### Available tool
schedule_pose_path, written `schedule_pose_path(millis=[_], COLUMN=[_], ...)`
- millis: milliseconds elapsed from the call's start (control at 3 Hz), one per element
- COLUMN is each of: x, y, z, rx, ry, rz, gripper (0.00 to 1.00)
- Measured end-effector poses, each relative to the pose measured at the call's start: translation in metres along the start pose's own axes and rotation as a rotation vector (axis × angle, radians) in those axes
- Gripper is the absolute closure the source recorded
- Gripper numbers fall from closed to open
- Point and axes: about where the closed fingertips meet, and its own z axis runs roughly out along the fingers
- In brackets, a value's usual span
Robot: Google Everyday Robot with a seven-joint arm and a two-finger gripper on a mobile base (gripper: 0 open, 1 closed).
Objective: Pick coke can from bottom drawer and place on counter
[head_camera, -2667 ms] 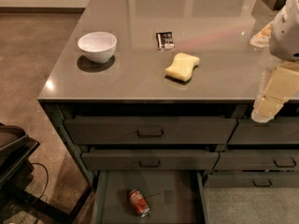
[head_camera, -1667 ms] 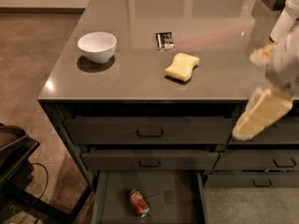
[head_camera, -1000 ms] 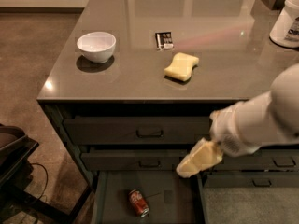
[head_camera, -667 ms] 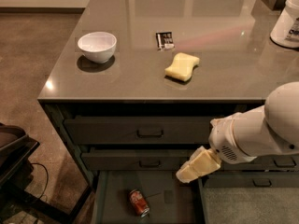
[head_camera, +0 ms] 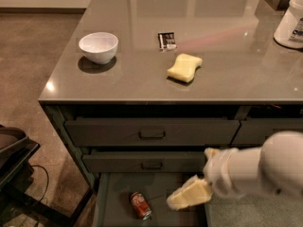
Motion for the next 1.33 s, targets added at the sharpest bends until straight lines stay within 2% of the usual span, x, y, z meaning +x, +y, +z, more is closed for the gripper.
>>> schedule_pose_path(millis=[333, 667, 1000, 1333], x=[0.043, 0.06, 0.059, 0.071], y=[0.035, 0.03, 0.032, 0.034], z=[0.079, 0.138, 0.154, 0.166], rx=[-0.118, -0.154, -0.174, -0.144], ry=[-0.049, -0.07, -0.074, -0.091], rz=[0.13, 0.219, 0.226, 0.279], gripper=[0.0, 0.0, 0.0, 0.0])
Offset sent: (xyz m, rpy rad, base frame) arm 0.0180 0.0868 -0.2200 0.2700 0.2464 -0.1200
